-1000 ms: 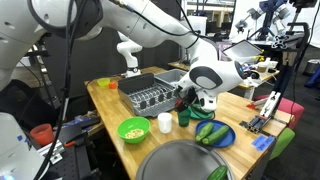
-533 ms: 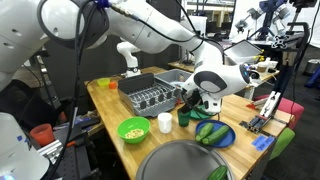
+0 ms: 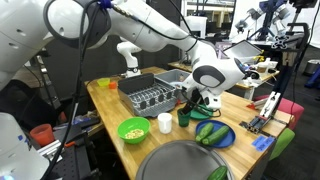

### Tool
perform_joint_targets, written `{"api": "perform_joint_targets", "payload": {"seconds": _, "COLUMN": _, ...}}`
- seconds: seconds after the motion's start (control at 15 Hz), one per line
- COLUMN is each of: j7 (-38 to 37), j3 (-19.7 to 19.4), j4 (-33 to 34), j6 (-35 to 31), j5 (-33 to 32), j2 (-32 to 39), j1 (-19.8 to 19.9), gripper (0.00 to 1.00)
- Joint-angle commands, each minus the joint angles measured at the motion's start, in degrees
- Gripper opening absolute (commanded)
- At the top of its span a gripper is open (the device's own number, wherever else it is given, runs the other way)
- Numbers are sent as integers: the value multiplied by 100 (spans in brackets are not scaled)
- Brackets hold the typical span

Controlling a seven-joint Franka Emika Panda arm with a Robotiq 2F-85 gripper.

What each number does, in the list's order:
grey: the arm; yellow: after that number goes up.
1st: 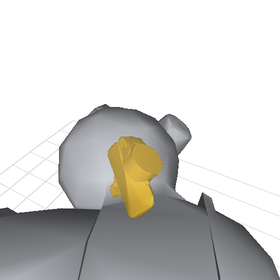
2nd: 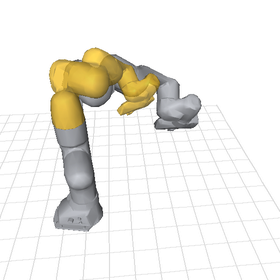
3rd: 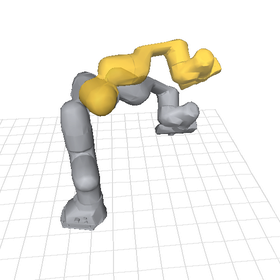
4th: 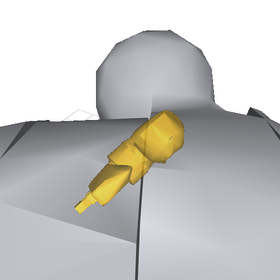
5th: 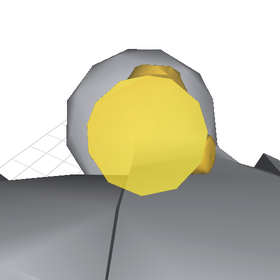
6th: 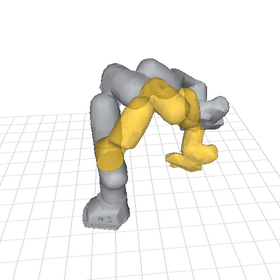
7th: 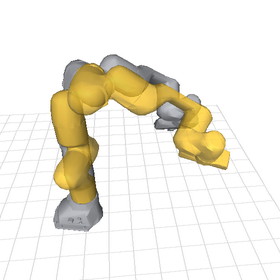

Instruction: Pour the contents of the green cup into the bowl

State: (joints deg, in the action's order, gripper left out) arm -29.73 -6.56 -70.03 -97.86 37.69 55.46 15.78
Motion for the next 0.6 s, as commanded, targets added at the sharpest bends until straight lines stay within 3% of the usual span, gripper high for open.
{"api": "perform_joint_targets", "payload": {"seconds": 0.0, "j7": -134, "j3": -18, "j4": 126, "j6": -16, "j5": -174, "j2": 163, "j1": 14, "gripper": 100}}
{"api": "perform_joint_targets", "payload": {"seconds": 0.53, "j7": -119, "j3": 43, "j4": 304, "j6": -125, "j5": -154, "j2": 355, "j1": 47, "gripper": 100}}
